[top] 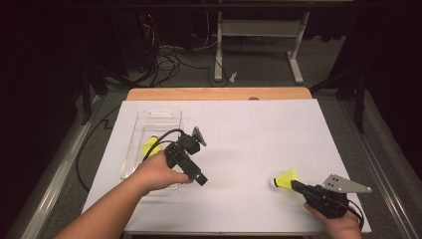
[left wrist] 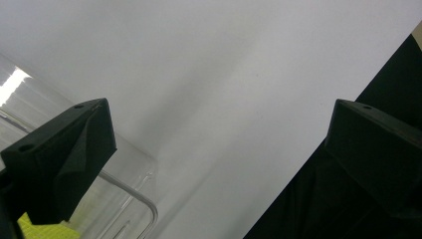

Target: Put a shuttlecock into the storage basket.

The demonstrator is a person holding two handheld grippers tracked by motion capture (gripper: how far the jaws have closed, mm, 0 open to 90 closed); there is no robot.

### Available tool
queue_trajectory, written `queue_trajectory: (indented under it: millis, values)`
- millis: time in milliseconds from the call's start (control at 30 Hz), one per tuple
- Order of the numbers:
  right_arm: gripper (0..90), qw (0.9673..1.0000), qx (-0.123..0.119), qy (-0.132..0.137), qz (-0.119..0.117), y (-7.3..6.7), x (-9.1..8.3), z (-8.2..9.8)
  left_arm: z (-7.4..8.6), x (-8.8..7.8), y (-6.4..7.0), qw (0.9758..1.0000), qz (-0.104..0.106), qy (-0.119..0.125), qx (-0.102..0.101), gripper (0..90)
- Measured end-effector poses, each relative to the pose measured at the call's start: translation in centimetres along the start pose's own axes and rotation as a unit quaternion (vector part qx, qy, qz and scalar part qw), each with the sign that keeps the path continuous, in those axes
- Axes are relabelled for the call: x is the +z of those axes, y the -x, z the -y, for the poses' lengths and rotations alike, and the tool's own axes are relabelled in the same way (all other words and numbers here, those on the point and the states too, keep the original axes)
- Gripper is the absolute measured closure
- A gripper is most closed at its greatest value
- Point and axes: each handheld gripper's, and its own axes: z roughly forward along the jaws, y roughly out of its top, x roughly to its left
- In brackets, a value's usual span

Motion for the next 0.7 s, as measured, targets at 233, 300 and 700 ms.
queue_trajectory:
  millis: [233,300,700]
  values:
    - [90.0,0.9999,0.000,0.012,-0.010,-0.26,-0.17,-0.22,0.07,-0.05,-0.07,1.0000,-0.001,0.001,-0.001,0.6]
    - [90.0,0.9998,0.001,0.016,-0.013,-0.38,-0.21,-0.32,0.07,-0.07,-0.04,1.0000,-0.001,0.001,0.001,0.6]
    - [90.0,0.9986,0.006,0.042,-0.031,-1.02,-0.46,-0.93,0.02,0.13,0.39,1.0000,-0.002,0.000,0.007,0.7]
